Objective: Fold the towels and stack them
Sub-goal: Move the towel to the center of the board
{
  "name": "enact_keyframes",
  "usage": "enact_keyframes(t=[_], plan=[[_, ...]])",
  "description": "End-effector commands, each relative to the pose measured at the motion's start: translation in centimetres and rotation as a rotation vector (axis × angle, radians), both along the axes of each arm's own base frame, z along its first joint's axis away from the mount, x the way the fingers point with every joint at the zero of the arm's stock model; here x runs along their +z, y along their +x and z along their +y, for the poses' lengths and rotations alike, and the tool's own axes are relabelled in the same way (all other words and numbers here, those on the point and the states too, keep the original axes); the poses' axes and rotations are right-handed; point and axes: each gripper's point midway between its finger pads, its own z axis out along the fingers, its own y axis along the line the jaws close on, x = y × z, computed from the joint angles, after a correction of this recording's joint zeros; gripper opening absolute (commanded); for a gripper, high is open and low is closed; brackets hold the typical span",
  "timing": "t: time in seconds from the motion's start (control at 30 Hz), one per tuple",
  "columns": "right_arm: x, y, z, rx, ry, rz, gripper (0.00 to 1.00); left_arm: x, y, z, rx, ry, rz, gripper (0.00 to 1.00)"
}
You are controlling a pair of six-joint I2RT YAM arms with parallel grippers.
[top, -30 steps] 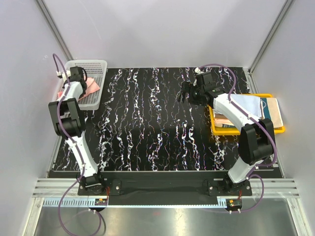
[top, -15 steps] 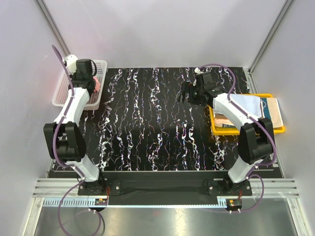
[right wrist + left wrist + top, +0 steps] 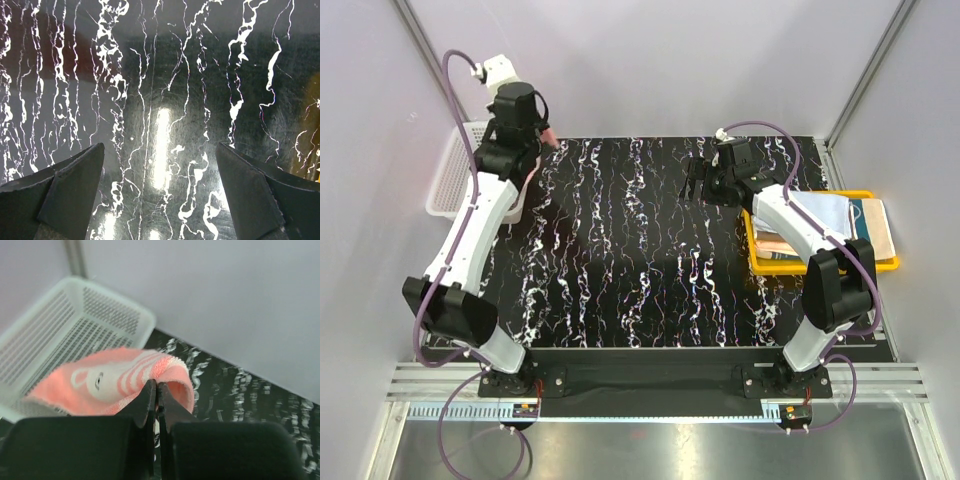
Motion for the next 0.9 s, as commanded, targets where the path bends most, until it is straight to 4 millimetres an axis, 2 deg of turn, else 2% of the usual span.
enact_keyframes(t=[0.0,0.1,0.13,0.2,0.23,0.33,0.43,0.5,0.53,0.7,0.8,0.87], plan=[[2.7,1.5,0.6,-0.017,0.018,-0.082,1.00,8.9,-3.0,-2.0,-0.089,0.041,-0.161,0.00],[3.4,1.6,0.6,-0.019,0.022,-0.100,1.00,11.7,-4.6,-4.7,-0.164,0.065,-0.204,0.00],[3.6,1.6,0.5,-0.021,0.025,-0.108,1.00,12.2,-5.2,-6.3,-0.209,0.077,-0.208,0.00],[4.5,1.6,0.6,-0.020,0.038,-0.131,1.00,14.1,-6.3,-7.5,-0.248,0.090,-0.239,0.00],[4.8,1.6,0.6,-0.021,0.043,-0.139,1.00,14.6,-7.0,-8.8,-0.285,0.092,-0.247,0.00],[6.3,1.4,0.8,-0.008,0.059,-0.178,1.00,16.8,-8.7,-10.4,-0.341,0.098,-0.290,0.00],[8.1,0.9,1.1,0.012,0.078,-0.236,1.00,18.2,-10.8,-13.4,-0.431,0.099,-0.309,0.00],[9.6,0.3,1.6,0.039,0.100,-0.279,1.00,18.8,-11.7,-14.4,-0.454,0.109,-0.317,0.00],[10.2,0.2,1.7,0.042,0.105,-0.295,1.00,18.9,-12.6,-15.8,-0.488,0.112,-0.317,0.00],[12.9,-1.7,2.4,0.077,0.119,-0.361,1.00,19.2,-15.3,-17.9,-0.527,0.078,-0.313,0.00],[13.4,-2.2,2.4,0.082,0.122,-0.368,1.00,17.8,-15.4,-18.9,-0.550,0.047,-0.270,0.00],[13.2,-1.7,2.2,0.065,0.104,-0.376,1.00,16.7,-14.7,-19.6,-0.548,0.043,-0.242,0.00]])
